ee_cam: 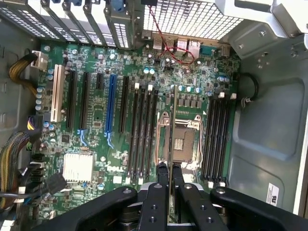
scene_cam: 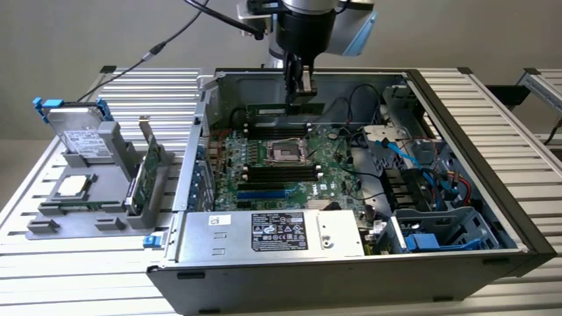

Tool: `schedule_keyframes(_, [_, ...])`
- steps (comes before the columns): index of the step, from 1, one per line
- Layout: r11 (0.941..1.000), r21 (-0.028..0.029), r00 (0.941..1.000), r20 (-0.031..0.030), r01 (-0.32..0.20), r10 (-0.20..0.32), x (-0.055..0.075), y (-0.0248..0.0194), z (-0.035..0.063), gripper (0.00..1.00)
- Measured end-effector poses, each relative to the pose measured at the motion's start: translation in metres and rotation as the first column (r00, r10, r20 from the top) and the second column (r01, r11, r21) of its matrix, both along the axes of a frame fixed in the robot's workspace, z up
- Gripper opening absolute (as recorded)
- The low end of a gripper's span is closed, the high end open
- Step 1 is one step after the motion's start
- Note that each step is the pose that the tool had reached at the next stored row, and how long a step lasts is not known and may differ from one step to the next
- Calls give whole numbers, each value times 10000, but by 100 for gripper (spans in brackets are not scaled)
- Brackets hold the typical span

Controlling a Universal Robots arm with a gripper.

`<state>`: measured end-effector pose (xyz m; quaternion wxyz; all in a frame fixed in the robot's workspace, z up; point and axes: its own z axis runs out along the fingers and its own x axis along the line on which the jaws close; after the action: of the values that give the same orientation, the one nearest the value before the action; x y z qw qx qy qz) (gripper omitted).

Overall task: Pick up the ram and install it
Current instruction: 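Insert the ram into the slot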

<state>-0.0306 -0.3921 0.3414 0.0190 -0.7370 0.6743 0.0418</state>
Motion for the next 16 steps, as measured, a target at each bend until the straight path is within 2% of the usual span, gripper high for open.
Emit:
schedule_keyframes(7, [10000, 0, 10000, -1, 50, -50, -75, -6, -128, 14])
schedule_keyframes(16, [9999, 1, 9999, 0, 156, -156, -80, -118, -292, 14])
